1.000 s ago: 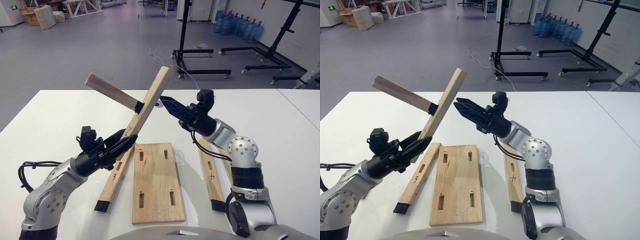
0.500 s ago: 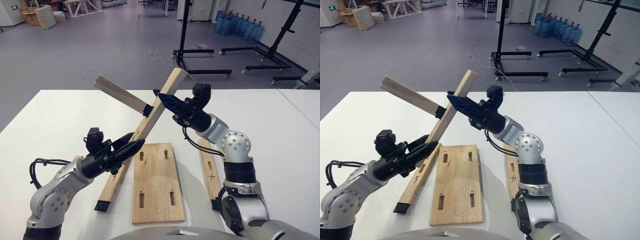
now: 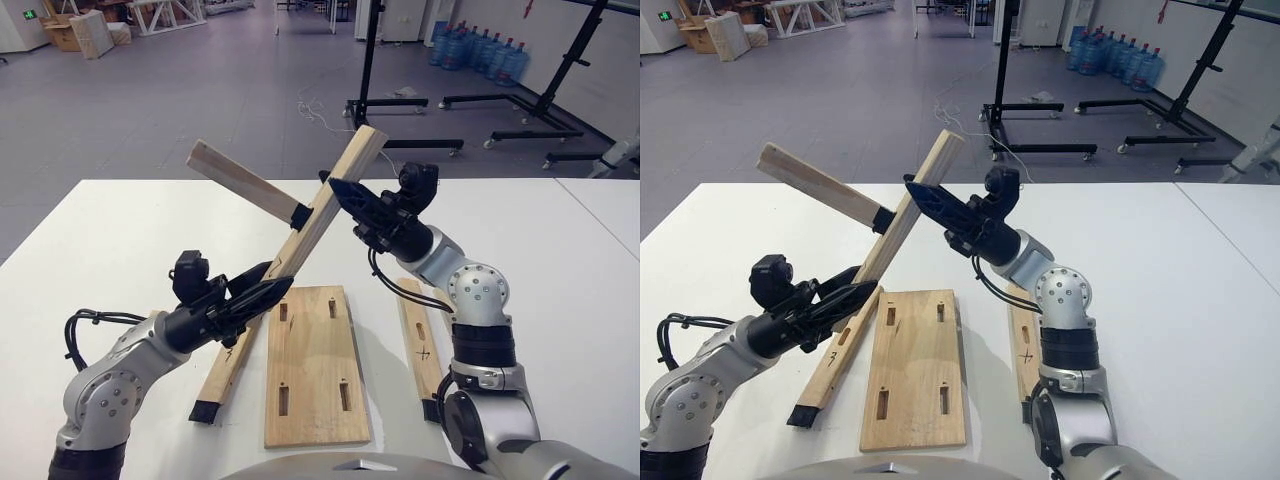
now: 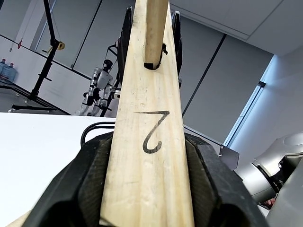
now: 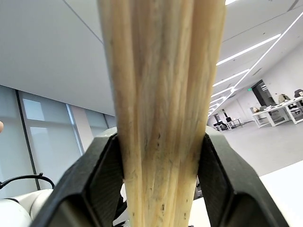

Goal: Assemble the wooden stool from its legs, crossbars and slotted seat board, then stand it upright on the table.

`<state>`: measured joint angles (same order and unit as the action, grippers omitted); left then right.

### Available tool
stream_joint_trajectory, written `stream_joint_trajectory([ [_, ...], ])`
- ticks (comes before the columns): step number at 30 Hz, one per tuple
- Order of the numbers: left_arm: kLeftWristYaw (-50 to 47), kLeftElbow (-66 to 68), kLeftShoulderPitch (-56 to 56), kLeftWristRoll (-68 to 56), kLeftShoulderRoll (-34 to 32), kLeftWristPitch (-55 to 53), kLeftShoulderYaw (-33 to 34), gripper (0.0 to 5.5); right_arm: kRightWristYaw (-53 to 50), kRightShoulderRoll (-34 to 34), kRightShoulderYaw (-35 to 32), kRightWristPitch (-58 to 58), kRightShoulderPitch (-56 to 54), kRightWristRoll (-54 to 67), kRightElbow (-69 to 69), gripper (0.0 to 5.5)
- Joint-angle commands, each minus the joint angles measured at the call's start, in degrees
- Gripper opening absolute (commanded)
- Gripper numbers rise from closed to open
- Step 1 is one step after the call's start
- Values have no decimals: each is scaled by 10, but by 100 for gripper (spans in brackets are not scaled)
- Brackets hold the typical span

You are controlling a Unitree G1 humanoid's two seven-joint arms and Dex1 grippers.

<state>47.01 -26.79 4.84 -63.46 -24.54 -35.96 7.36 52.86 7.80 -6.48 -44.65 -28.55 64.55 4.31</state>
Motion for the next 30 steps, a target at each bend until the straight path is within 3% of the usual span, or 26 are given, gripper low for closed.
stream_joint_trajectory([
  [1, -65, 42, -1, 7, 29, 12, 29, 290, 20, 12, 16, 24, 1, -33, 24, 205],
  [9, -77, 3, 77, 5, 53, 36, 55, 413, 1, 70, -30, 72, -66, -82, -15, 205],
  [13, -87, -21, 120, 41, 70, 71, 50, 413, 39, 140, -38, 127, -115, -153, -71, 205],
  [18, -114, -29, 148, 111, 85, 115, 38, 413, 170, 201, 39, 209, -115, -257, -96, 205],
  [23, -135, -19, 143, 155, 75, 116, 27, 413, 214, 206, 88, 240, -20, -289, -34, 205],
  [30, -148, 7, 110, 161, 42, 91, 47, 413, 181, 190, 102, 279, 52, -315, 26, 205],
])
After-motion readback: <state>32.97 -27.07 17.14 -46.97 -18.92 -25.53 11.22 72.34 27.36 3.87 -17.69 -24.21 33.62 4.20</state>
